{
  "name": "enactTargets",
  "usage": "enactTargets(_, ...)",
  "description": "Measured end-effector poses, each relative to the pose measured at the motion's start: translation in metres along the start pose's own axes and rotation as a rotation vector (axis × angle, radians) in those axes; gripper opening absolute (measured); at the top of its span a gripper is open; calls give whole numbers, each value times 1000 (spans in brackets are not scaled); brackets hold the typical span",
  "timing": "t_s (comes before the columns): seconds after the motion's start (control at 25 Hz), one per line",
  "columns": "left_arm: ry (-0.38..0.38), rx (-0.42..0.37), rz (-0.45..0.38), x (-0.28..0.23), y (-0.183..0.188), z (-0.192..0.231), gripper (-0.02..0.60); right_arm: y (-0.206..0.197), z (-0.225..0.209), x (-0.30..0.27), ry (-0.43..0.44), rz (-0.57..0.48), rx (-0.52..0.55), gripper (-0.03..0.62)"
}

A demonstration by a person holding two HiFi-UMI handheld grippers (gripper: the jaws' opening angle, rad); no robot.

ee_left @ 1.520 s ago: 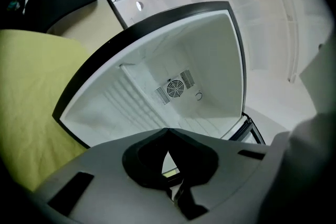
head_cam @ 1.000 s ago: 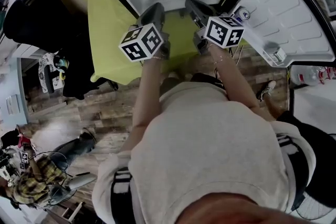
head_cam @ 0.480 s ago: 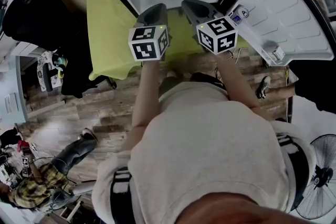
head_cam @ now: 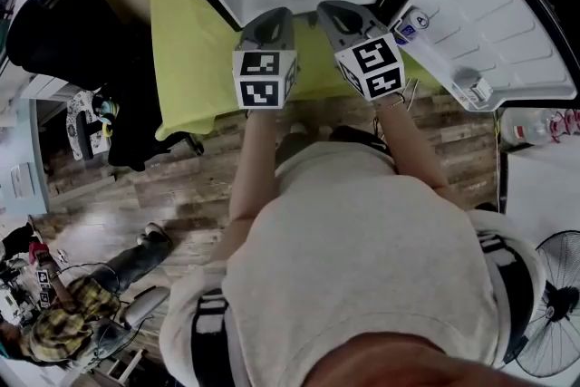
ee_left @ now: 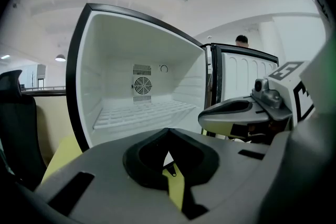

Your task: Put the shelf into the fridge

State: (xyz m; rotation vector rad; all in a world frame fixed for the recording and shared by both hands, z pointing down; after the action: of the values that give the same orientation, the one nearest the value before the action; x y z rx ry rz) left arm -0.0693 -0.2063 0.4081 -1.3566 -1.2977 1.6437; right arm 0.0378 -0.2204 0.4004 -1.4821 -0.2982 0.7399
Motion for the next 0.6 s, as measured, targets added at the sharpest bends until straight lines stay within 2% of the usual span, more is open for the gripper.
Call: enactTargets(0.6,-27,-50,72,-5,-11,4,9,-6,2,-8,19,-7,-91,11)
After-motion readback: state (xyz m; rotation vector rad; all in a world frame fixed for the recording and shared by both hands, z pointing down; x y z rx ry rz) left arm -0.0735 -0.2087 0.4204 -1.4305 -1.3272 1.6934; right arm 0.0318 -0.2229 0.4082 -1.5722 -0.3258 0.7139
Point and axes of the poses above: the fingertips, and each gripper's own axes: x backward along the fingers, z to its left, y out of its top, the point moved 5 cm from there along x, backward along the fingers, and after that the axes turned 6 degrees about y, right-handed, at the moved point
